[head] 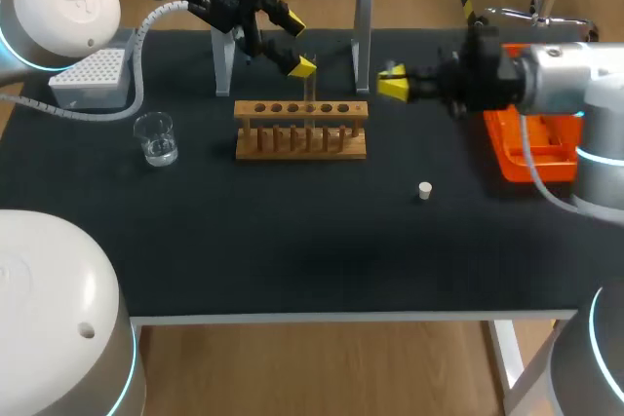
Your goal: Invert the test tube, pick up the pipette, mount the tip to pipette, aspirate from beaker and dispense into the tube, eject the tip, return the pipette, and cap with the stopper.
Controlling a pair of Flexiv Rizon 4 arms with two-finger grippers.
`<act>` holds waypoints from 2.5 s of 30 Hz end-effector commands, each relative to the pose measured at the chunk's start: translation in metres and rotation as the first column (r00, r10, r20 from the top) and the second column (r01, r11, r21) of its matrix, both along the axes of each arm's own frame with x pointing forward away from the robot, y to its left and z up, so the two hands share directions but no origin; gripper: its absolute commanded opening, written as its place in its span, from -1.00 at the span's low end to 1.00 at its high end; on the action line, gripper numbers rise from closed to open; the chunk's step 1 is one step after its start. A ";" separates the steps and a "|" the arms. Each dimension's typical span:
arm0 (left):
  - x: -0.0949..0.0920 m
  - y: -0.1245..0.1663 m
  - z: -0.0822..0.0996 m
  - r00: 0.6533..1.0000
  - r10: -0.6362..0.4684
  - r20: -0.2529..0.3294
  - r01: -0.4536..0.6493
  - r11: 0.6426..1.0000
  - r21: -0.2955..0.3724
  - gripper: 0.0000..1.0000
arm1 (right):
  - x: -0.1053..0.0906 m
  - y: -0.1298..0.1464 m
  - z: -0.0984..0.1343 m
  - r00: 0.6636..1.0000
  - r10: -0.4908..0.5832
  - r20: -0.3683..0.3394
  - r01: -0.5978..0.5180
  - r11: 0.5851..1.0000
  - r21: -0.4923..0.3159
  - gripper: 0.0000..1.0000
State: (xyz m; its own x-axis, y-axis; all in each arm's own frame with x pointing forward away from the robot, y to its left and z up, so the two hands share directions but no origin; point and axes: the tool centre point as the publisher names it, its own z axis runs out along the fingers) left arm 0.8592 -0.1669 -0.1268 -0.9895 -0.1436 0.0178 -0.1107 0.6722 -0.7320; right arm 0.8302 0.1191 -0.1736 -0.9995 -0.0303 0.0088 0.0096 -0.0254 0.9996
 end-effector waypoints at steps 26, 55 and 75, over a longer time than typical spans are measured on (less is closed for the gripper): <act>0.000 0.000 0.001 1.000 0.000 -0.003 0.000 1.000 0.004 1.00 | -0.040 -0.113 -0.067 0.993 -0.074 -0.091 0.069 0.996 -0.060 -1.00; 0.000 0.000 0.001 1.000 0.000 -0.003 0.000 1.000 0.004 1.00 | -0.040 -0.113 -0.067 0.993 -0.074 -0.091 0.069 0.996 -0.060 -1.00; 0.001 0.006 0.001 1.000 0.027 -0.005 -0.027 1.000 -0.008 1.00 | -0.040 -0.113 -0.067 0.993 -0.074 -0.091 0.069 0.996 -0.060 -1.00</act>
State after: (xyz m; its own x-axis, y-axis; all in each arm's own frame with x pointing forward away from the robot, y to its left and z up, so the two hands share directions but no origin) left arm 0.8599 -0.1664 -0.1266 -0.9888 -0.1477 0.0196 -0.1148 0.6711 -0.7325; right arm 0.7910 0.0068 -0.2404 -0.9937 0.0461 0.1023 0.1036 0.0270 0.9943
